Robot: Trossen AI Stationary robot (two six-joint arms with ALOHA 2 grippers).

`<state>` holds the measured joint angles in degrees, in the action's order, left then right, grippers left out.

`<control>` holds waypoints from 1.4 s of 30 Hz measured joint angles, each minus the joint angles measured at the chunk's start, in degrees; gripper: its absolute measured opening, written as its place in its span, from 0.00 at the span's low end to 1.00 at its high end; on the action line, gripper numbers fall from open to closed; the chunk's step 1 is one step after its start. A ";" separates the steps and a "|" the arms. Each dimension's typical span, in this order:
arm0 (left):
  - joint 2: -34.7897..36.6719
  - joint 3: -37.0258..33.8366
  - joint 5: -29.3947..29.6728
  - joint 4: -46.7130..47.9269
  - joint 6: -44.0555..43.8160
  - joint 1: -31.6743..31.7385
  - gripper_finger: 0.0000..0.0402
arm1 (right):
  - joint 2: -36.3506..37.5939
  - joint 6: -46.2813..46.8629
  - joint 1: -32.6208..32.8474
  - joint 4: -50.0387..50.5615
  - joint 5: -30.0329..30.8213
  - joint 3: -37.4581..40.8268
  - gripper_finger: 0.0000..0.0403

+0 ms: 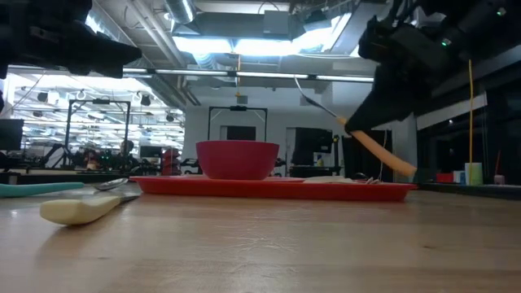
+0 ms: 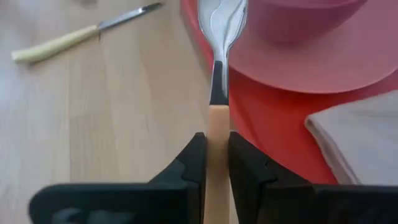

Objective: Set up tray
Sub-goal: Put the orange fork on top of the brown napkin

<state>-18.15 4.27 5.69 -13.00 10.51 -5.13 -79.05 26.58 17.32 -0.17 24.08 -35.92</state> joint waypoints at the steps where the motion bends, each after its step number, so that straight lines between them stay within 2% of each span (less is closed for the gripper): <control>1: 0.02 0.00 0.02 -0.04 0.13 0.00 0.01 | 0.24 -0.09 -0.41 -0.23 -0.06 0.00 0.12; 11: 0.00 0.00 0.07 -0.04 0.26 0.00 0.01 | 0.35 -5.73 -3.33 -10.04 -0.25 -0.02 0.12; 20: 0.02 0.00 0.09 -0.04 0.24 0.00 0.01 | 0.33 -6.21 -5.99 -11.90 -0.21 -0.02 0.12; 26: 0.02 0.00 0.07 -0.04 0.24 0.00 0.01 | 0.33 -8.68 -5.96 -12.51 -0.26 -0.02 0.12; 42: 0.01 0.00 0.05 -0.03 0.22 0.00 0.01 | 0.33 -7.39 -6.66 -12.88 -0.38 -0.11 0.12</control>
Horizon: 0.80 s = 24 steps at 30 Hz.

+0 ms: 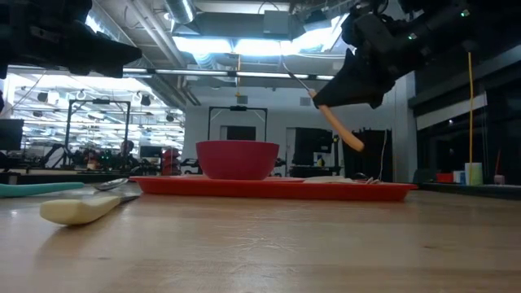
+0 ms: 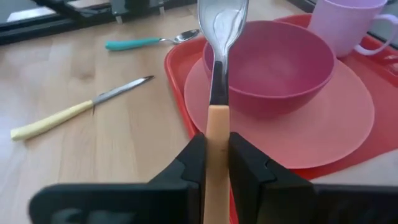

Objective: Set up tray
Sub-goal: Put the orange fork on top of the brown napkin

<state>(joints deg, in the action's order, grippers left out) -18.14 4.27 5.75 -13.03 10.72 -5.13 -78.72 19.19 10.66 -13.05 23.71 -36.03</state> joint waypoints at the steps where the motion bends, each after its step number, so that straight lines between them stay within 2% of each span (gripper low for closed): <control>1: -0.01 0.00 0.01 -0.01 0.01 0.00 0.01 | 0.00 0.08 -0.02 0.16 0.21 -0.18 0.12; 9: 0.00 0.00 -0.01 -0.01 0.02 0.00 0.01 | -0.02 0.56 -2.04 4.74 2.75 -5.50 0.12; 14: -0.01 0.00 0.00 -0.01 0.75 0.00 0.01 | -0.02 4.70 -5.78 15.19 5.95 -10.17 0.12; 20: 0.00 0.00 -0.01 -0.01 1.00 0.00 0.01 | -0.02 14.79 -11.10 26.06 8.28 -14.63 0.12; 24: 0.00 0.00 0.01 -0.01 0.98 0.00 0.01 | -0.02 20.84 -14.68 27.90 8.35 -15.39 0.12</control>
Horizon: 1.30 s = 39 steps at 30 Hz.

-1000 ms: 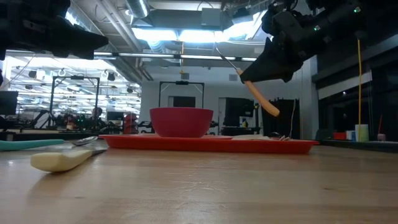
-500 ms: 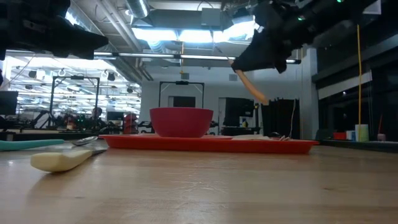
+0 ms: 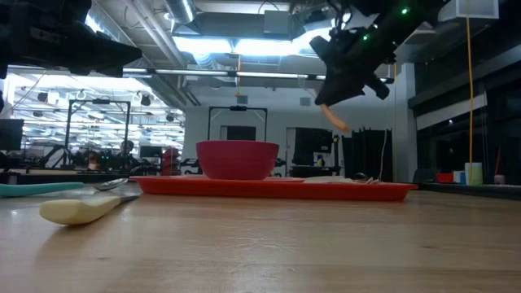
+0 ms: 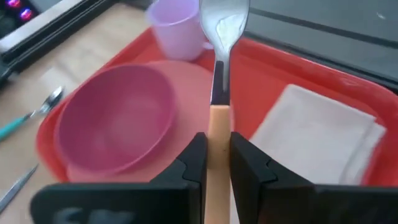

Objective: Set up tray
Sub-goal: Put the orange fork on top of the brown napkin

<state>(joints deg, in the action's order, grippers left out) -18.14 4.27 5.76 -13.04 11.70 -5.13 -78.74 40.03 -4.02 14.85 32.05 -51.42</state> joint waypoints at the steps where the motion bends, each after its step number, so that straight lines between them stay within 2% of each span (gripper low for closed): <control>1: -0.01 0.00 0.08 0.00 0.02 0.00 0.01 | 0.00 0.38 -0.82 0.20 -0.01 0.00 0.12; 12: -0.01 0.00 0.15 0.00 0.00 0.00 0.01 | -0.23 14.72 -4.82 8.47 0.87 0.00 0.12; 17: -0.01 0.00 0.15 -0.01 0.00 0.00 0.01 | -1.68 18.03 -6.00 9.66 -2.95 -0.02 0.12; 39: 0.01 0.00 0.17 -0.04 0.00 -0.01 0.01 | -15.94 21.26 -14.88 5.56 -15.63 0.00 0.12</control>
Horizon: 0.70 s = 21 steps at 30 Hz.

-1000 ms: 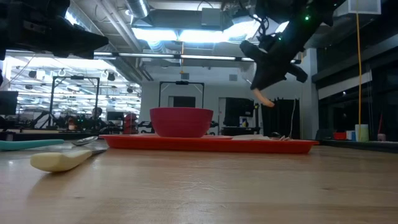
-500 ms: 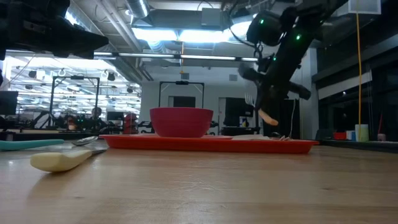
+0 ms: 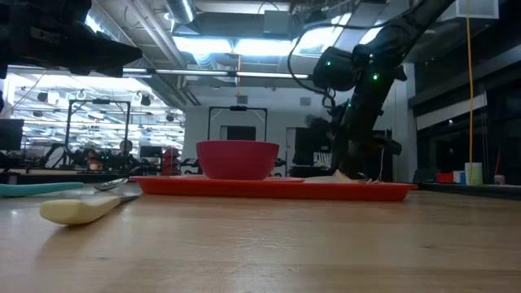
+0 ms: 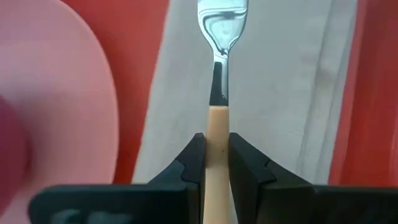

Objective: Set up tray
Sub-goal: Put the orange fork on top of the brown napkin

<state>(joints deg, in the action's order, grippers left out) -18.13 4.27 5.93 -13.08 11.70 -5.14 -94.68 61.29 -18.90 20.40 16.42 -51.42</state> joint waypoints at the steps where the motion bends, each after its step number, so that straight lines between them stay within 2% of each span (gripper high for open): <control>1: -0.02 0.00 -0.02 0.00 0.00 -0.01 0.01 | -0.46 0.02 -0.28 -0.06 -0.27 0.00 0.12; 10: 0.00 0.00 -0.02 0.00 0.00 -0.01 0.01 | -2.16 1.40 -1.04 -0.32 -2.57 0.00 0.12; 21: -0.02 0.00 -0.02 0.00 0.00 -0.01 0.01 | -2.44 1.38 -2.39 -0.27 -2.55 0.02 0.12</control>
<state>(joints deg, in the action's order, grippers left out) -18.15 4.27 5.91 -13.08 11.70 -5.14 -97.12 62.67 -21.30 20.13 13.87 -51.40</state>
